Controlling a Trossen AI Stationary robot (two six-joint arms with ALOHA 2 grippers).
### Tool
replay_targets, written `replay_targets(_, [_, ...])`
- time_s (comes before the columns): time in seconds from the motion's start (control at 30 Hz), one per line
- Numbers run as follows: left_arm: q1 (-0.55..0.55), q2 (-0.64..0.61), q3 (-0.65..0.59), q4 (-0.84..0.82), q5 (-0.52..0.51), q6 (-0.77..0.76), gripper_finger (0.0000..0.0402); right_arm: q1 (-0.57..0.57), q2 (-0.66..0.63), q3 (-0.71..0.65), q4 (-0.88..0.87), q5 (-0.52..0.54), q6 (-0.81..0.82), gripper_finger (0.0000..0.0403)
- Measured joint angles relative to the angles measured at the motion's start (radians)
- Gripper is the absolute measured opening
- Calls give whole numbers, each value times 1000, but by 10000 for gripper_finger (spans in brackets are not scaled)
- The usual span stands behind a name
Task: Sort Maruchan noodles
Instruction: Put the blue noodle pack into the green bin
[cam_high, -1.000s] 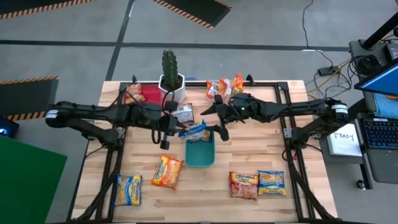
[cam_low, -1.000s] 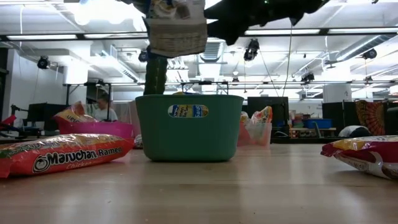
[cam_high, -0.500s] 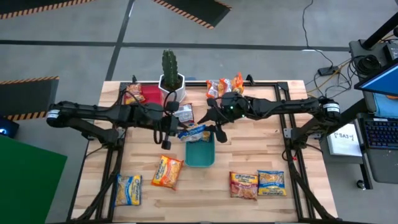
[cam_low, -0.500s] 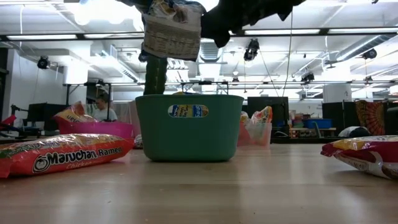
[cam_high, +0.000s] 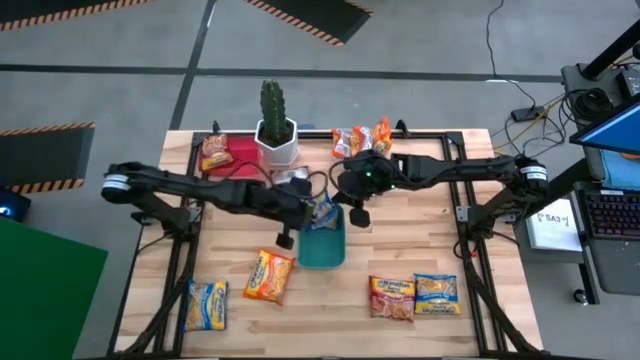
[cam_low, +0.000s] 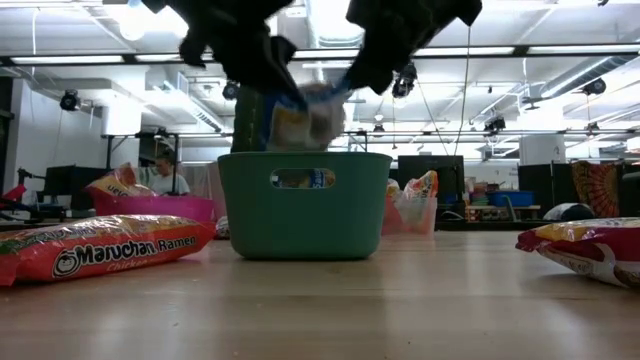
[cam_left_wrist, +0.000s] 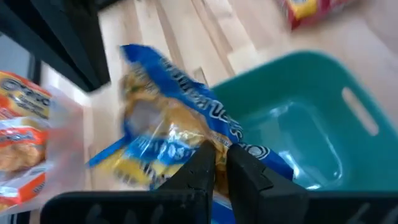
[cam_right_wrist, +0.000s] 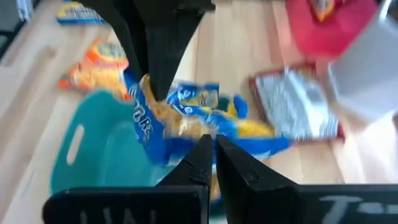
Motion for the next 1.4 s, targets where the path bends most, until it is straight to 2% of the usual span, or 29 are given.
replay_targets(0.2, [0,82,1,5,1,-6,17,0,0,0,-82,0,46,9])
replay_targets(0.33, [1,99,1,5,26,-18,37,0,-1,0,-86,0,62,9])
replay_targets(0.47, [1,103,2,-7,57,-46,79,0,-1,0,-85,0,62,9])
replay_targets(0.73, [0,79,2,-70,58,-71,192,0,-1,0,-82,0,118,9])
replay_targets(0.87, [0,32,2,-126,58,-62,224,0,2,0,-82,0,164,9])
replay_targets(1.0, [1,-34,1,-208,59,-75,232,4,17,-6,-57,1,227,9])
replay_targets(1.13, [1,-112,-42,-182,63,-130,226,16,35,-18,-48,1,274,9])
replay_targets(1.27, [1,-179,-162,-67,84,-169,219,38,49,-43,-40,1,279,9])
replay_targets(1.4, [1,-216,-305,173,79,-218,213,66,56,-64,-33,0,304,16])
